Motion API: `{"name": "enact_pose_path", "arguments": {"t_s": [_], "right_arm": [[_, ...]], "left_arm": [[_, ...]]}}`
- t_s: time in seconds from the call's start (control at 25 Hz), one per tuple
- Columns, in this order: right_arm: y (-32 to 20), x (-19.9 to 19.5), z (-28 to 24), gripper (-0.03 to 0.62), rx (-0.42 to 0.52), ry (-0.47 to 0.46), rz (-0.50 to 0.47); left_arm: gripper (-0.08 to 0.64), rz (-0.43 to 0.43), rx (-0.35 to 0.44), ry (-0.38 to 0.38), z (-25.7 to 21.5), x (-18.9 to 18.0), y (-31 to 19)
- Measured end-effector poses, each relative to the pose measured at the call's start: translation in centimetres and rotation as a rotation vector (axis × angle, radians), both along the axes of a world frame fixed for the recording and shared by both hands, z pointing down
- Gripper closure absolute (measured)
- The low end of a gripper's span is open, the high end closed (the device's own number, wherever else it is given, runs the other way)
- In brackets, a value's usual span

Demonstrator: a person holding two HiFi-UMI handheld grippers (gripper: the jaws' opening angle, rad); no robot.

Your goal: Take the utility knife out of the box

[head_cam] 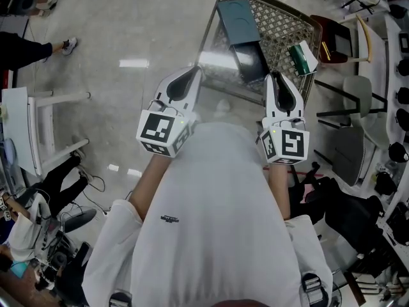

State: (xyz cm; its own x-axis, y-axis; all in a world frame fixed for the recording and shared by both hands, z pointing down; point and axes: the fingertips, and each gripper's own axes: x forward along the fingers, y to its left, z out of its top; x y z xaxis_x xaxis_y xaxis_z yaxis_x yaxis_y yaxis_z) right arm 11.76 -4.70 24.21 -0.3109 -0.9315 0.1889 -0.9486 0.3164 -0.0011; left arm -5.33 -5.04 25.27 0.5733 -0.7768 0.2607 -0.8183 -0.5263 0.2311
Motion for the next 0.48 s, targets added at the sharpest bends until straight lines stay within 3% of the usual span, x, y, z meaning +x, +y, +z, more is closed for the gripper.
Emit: {"name": "enact_pose_path", "arguments": {"t_s": [0.48], "right_arm": [[-0.17,0.23,-0.05,0.537,0.000,-0.004,0.009]], "left_arm": [[0.558,0.013,-0.003,-0.001,-0.08,0.40,-0.11]]}}
